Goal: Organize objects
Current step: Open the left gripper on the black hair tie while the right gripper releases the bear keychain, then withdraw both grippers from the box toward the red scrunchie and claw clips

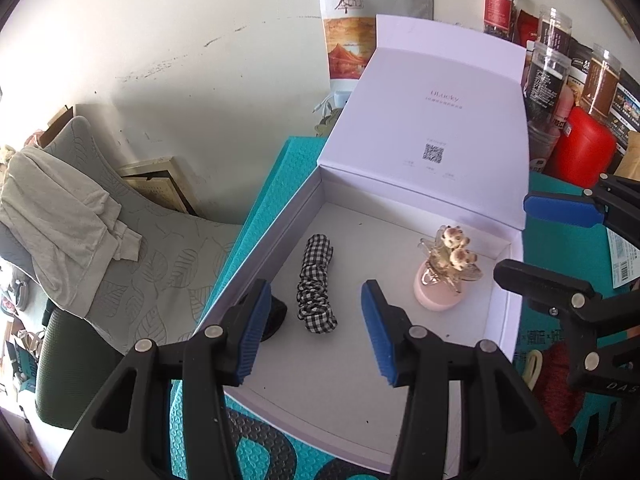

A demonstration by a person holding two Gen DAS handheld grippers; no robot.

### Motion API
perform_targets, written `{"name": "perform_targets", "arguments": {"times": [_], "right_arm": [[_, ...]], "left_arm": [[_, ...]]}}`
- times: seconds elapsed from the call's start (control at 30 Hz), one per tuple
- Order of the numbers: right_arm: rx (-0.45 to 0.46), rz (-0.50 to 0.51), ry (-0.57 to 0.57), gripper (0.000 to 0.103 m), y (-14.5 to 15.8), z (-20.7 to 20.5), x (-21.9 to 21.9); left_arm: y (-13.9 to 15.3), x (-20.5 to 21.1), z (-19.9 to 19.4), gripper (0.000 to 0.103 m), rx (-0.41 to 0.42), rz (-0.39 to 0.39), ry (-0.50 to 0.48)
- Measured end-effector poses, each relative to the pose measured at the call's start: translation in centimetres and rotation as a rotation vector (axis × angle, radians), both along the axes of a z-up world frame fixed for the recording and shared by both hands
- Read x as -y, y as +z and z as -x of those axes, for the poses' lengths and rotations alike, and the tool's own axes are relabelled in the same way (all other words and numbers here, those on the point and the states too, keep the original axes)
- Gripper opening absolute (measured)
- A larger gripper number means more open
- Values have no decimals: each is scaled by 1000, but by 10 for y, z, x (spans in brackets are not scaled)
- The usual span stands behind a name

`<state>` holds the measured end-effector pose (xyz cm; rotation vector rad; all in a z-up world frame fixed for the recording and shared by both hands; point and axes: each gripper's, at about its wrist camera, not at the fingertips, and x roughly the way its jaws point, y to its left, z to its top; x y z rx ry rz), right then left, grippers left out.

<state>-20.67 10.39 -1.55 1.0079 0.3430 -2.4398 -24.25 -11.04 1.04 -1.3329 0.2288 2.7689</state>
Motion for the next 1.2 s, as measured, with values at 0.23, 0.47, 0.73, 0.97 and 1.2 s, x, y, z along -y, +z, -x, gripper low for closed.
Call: {"name": "perform_targets", "arguments": {"times": [0.23, 0.47, 0.73, 0.97, 1.2], "right_arm": [[-41, -2, -6, 55, 22, -25, -3], [-79, -3, -7, 55, 40, -54, -7], [-101, -4, -16, 55, 50, -88, -15], [-124, -5, -28, 55, 58, -120, -24], [-128, -2, -43, 55, 55, -153, -32]], "left_arm": [[28, -4, -30, 45, -39, 3, 2], [52, -11, -65, 45, -69, 3, 4], [70, -23, -106, 45, -93, 5, -10], [78, -37, -146, 46, -108, -16, -25], [77, -53, -182, 48, -115, -33, -51]]}}
